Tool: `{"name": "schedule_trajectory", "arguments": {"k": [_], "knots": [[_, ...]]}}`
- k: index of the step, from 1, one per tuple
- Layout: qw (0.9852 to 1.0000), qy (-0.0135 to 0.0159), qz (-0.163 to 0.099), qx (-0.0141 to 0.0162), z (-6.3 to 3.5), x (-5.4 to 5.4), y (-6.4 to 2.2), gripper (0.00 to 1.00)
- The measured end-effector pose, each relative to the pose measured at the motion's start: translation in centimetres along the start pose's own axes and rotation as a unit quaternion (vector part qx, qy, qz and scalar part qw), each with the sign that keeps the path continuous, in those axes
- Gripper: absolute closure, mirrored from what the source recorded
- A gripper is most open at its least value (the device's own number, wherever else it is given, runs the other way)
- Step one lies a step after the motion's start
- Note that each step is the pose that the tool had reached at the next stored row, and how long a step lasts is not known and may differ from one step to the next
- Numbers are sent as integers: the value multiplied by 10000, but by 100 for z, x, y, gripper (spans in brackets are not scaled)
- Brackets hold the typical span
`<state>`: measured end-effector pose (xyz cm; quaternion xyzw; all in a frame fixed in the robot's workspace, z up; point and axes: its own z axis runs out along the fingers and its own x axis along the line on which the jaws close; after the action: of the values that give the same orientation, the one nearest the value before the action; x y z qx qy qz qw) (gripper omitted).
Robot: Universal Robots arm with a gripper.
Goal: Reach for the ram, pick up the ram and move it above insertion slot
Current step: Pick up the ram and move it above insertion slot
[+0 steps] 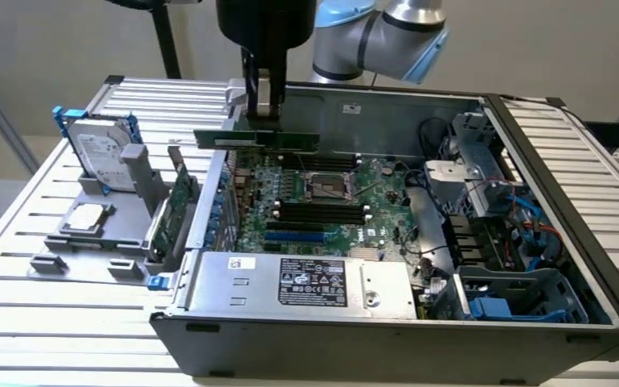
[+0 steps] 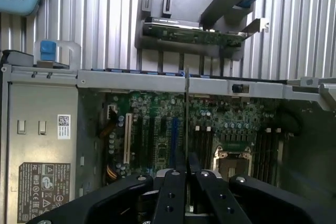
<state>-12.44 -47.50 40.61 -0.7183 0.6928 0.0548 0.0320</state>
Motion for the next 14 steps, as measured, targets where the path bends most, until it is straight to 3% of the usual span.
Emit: {"name": "schedule_trajectory", "arguments": {"k": [8, 14], "knots": [[10000, 11, 0, 0, 11, -138, -228, 87], [10000, 54, 2, -2, 25, -267, -396, 87]]}}
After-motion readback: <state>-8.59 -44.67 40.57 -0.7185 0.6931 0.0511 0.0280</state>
